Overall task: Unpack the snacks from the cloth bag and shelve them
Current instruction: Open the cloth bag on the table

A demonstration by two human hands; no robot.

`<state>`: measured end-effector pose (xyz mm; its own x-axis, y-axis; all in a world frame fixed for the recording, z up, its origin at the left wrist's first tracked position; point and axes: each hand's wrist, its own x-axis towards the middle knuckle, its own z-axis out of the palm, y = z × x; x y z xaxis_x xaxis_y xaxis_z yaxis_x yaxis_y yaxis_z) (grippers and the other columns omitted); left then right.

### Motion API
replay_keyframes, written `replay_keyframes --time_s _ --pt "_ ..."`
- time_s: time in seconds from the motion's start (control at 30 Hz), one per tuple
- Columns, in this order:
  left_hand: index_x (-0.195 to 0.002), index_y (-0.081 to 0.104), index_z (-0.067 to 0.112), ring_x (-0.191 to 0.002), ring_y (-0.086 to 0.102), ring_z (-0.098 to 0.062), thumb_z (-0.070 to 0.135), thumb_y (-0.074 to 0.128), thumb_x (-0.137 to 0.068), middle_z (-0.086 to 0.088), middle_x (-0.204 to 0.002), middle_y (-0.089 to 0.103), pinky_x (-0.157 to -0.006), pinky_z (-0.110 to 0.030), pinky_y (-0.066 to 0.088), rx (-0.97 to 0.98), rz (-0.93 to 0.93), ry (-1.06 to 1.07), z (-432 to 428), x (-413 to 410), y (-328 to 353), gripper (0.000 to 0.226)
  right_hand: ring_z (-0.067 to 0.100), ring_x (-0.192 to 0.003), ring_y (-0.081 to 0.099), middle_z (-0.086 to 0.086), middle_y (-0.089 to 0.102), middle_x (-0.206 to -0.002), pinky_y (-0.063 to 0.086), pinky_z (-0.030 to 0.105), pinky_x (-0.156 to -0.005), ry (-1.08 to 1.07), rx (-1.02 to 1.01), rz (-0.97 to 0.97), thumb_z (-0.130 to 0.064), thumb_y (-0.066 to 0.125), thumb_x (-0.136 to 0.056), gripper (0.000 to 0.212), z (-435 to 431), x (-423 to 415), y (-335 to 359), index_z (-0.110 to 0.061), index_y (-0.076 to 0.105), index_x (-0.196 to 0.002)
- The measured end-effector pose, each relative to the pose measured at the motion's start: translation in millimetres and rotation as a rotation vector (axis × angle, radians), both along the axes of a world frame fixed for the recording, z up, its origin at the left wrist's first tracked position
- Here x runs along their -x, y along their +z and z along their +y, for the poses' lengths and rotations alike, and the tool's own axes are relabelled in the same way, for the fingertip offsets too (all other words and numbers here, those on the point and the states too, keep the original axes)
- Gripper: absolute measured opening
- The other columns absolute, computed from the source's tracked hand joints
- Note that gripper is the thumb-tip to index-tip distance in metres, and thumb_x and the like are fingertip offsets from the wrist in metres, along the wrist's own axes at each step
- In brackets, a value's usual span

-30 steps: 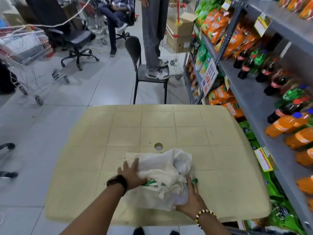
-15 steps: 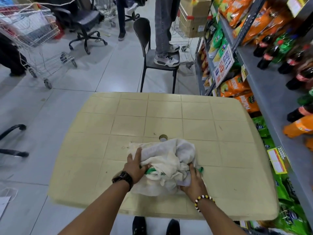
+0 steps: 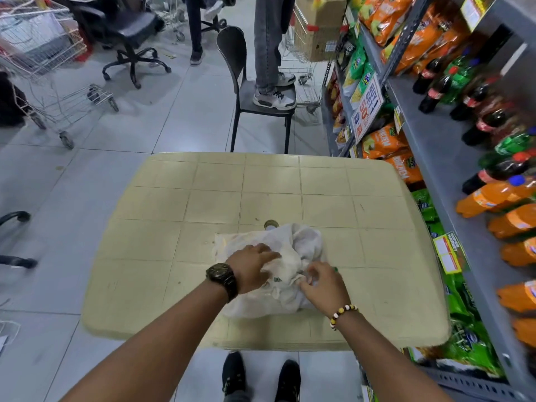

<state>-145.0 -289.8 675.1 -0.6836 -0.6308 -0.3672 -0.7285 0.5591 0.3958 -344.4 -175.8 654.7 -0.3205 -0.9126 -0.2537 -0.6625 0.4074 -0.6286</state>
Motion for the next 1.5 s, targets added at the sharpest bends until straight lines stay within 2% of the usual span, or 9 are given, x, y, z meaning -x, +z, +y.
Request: replay_keyframes --time_s 0.13,0.23,0.4,0.47,0.63,0.77,0.9,1.3,1.5 --pt "-0.116 0.069 0.028 -0.104 0.065 -0.026 0.014 0.055 -0.091 -0.001 -0.113 0.070 -0.079 -0.032 0.049 0.096 -0.068 -0.074 -1.6 20.6 5.6 0.032 0.019 -0.095 0.064 -0.002 0.068 -0.102 0.052 0.031 -0.077 0.067 0.000 -0.013 -0.023 0.072 -0.070 0.030 -2.1 -16.3 -10.7 -0.024 0.064 -0.099" --pt "-0.107 0.071 0.026 -0.097 0.065 -0.026 0.011 0.054 -0.090 0.000 -0.107 0.072 -0.073 -0.029 0.047 0.081 0.005 -0.013 -9.6 20.3 7.7 0.027 0.017 -0.080 0.062 -0.003 0.066 -0.088 0.050 0.032 -0.068 0.001 -0.024 -0.023 -0.026 0.073 -0.072 0.024 -7.9 -18.9 -12.4 -0.024 0.055 -0.088" --pt "-0.129 0.060 0.029 -0.113 0.058 -0.020 0.028 0.063 -0.091 0.003 -0.124 0.063 -0.089 -0.032 0.047 -0.013 -0.090 -0.171 -9.4 18.1 2.8 0.038 0.020 -0.071 0.062 0.002 0.068 -0.072 0.055 0.037 -0.069 0.008 0.001 -0.040 -0.011 0.072 -0.077 0.015 -11.7 -21.8 -13.5 -0.018 0.061 -0.072" --pt "-0.116 0.069 0.025 -0.108 0.062 -0.021 0.023 0.057 -0.093 0.003 -0.116 0.069 -0.087 -0.034 0.050 0.043 -0.113 -0.179 -9.9 17.6 -2.8 0.026 0.020 -0.076 0.065 0.004 0.072 -0.077 0.054 0.035 -0.073 0.026 0.054 -0.063 -0.005 0.070 -0.079 0.010 -14.8 -21.9 -7.0 -0.014 0.069 -0.074" --pt "-0.090 0.072 0.031 -0.086 0.066 -0.023 0.023 0.054 -0.086 0.004 -0.096 0.074 -0.075 -0.037 0.056 0.035 0.153 0.138 -35.3 7.0 16.2 0.020 0.005 -0.079 0.064 -0.005 0.073 -0.085 0.045 0.009 -0.073 -0.022 0.280 -0.083 -0.005 0.073 -0.080 0.009 -24.5 -8.8 21.7 -0.014 0.077 -0.080" --pt "-0.080 0.068 0.037 -0.083 0.066 -0.014 0.029 0.064 -0.087 0.012 -0.089 0.073 -0.074 -0.030 0.054 -0.024 0.323 0.426 -65.4 -4.5 35.9 0.011 0.009 -0.081 0.065 -0.017 0.068 -0.079 0.050 0.019 -0.076 0.006 0.315 -0.084 -0.012 0.077 -0.080 0.009 -28.2 6.7 44.4 -0.018 0.078 -0.087" --pt "-0.070 0.059 0.043 -0.082 0.065 -0.013 0.030 0.061 -0.087 0.018 -0.084 0.068 -0.070 -0.030 0.054 0.030 0.250 0.388 -76.3 -7.7 42.8 0.022 0.008 -0.081 0.063 -0.017 0.067 -0.078 0.047 0.018 -0.073 0.066 0.293 -0.034 -0.011 0.075 -0.081 0.007 -29.5 14.9 57.5 -0.018 0.076 -0.083" --pt "-0.097 0.069 0.026 -0.088 0.064 -0.026 0.026 0.053 -0.086 0.001 -0.099 0.072 -0.073 -0.031 0.054 0.065 0.022 0.509 -87.8 -0.6 32.2 0.019 0.003 -0.079 0.052 -0.013 0.067 -0.076 0.039 0.012 -0.073 0.496 0.168 0.051 -0.008 0.071 -0.081 0.014 -31.6 29.2 65.5 -0.022 0.074 -0.080" --pt "-0.112 0.058 0.022 -0.105 0.055 -0.029 0.025 0.058 -0.079 -0.004 -0.119 0.057 -0.083 -0.040 0.052 0.053 -0.180 0.163 -65.6 9.2 28.4 0.033 0.010 -0.104 0.056 -0.010 0.067 -0.108 0.048 0.029 -0.090 0.529 -0.094 0.139 -0.020 0.064 -0.078 0.026 -34.5 19.7 62.6 -0.028 0.072 -0.101"
